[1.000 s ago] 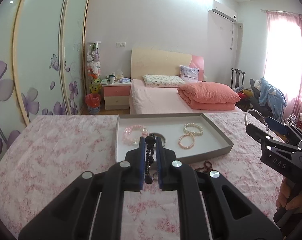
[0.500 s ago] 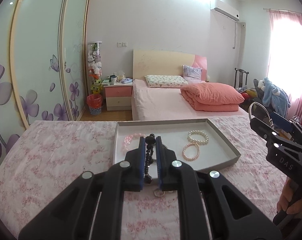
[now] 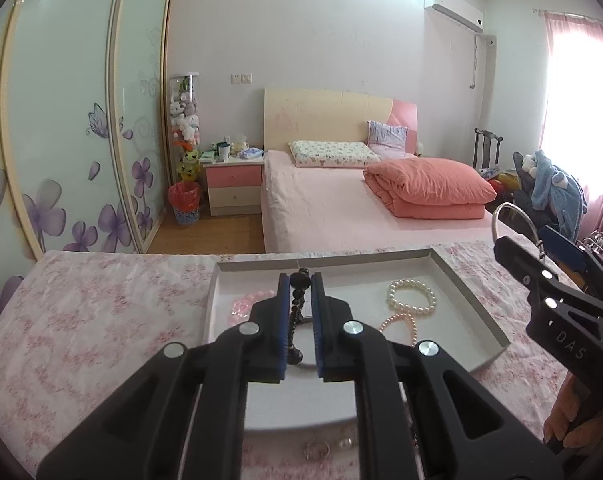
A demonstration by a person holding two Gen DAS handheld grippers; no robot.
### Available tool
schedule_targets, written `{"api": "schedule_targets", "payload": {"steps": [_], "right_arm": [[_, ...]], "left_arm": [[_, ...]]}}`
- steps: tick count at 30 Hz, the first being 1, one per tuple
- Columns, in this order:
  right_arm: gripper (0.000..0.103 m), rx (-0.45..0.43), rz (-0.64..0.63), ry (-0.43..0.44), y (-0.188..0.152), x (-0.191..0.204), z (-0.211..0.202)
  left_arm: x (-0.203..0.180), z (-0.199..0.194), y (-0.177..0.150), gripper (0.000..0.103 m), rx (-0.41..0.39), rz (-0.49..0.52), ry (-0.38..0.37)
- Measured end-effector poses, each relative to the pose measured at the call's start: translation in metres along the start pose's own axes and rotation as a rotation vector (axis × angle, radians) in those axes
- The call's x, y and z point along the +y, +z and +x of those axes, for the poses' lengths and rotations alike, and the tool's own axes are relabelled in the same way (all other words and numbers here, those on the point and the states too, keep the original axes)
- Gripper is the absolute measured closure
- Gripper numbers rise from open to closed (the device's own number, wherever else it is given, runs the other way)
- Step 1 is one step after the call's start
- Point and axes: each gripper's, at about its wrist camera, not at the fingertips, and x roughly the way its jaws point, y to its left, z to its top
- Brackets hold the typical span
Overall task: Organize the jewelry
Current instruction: 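Carry black bracelet and silver bangle into the grey tray, open both tools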
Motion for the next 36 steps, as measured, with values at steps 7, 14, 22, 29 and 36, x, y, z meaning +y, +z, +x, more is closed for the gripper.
{"api": "schedule_targets", "payload": {"steps": [7, 14, 22, 29, 36], "right_arm": [[0.030, 0.127, 0.009, 0.032, -0.013, 0.005, 0.051], [0.029, 0.205, 0.010, 0.042, -0.023, 0.012, 0.076], [0.028, 0.262, 0.022, 0.057, -0.028, 0.010, 0.086], [0.025, 0.240, 0.021, 0.046, -0.026, 0.007, 0.078], [0.025, 0.230, 0.011, 0.043, -0.025, 0.006, 0.065]], "left_arm": [[0.002, 0.042, 0.001, 0.092, 0.063, -0.019, -0.018], [0.002, 0.069, -0.004, 0.092, 0.107, -0.029, -0.025], [0.007, 0.080, -0.008, 0.079, 0.129, -0.053, -0.037], [0.021, 0.070, -0.007, 0.070, 0.110, -0.086, 0.008], [0.031, 0.055, -0.009, 0.068, 0.103, -0.096, 0.036]]}}
